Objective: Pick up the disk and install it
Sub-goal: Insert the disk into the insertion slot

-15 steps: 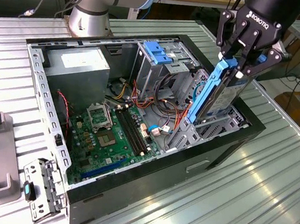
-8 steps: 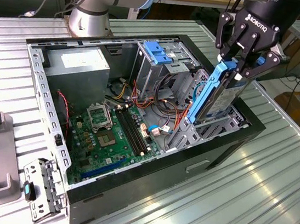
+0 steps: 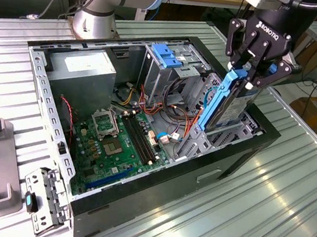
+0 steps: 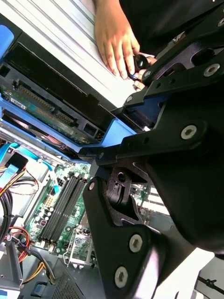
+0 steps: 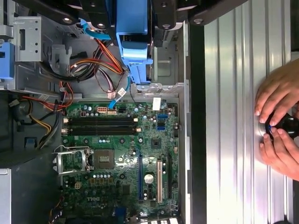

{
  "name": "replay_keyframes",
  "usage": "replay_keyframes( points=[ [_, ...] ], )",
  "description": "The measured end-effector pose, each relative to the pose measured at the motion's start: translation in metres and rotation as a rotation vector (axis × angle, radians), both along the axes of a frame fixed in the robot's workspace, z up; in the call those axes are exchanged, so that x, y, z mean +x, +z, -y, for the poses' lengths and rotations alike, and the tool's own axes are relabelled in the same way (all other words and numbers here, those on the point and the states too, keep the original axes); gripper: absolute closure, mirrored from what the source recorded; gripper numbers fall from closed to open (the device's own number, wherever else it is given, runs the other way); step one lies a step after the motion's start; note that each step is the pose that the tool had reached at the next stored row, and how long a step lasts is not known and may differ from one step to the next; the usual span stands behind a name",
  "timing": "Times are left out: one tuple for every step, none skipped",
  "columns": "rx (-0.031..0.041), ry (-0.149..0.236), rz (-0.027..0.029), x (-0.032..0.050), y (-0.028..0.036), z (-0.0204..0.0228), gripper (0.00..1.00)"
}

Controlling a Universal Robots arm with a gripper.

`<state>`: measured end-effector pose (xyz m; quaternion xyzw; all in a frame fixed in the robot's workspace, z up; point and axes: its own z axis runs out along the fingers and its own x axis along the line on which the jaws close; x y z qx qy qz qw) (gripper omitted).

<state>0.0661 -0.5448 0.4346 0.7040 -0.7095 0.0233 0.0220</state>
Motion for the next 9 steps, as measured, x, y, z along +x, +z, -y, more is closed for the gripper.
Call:
replay_keyframes(
  points=[
    [0.0001, 0.000, 0.0000, 0.0000, -0.0007, 0.0002, 0.63],
    [0.0001, 0.000, 0.0000, 0.0000, -0.0017, 0.0004, 0.63],
    [0.0001, 0.000, 0.0001, 0.0001, -0.0025, 0.0006, 0.63],
    [0.0000, 0.000, 0.0000, 0.0001, -0.0032, 0.0009, 0.63],
    [0.0001, 0.000, 0.0000, 0.0001, -0.0041, 0.0011, 0.63],
    [0.0000, 0.000, 0.0000, 0.0002, -0.0048, 0.0014, 0.63],
    [0.0000, 0.000, 0.0000, 0.0002, -0.0056, 0.0016, 0.63],
    [0.0000, 0.000, 0.0001, 0.0002, -0.0069, 0.0020, 0.63],
    [0.0001, 0.000, 0.0000, 0.0003, -0.0083, 0.0024, 0.63]
  ],
)
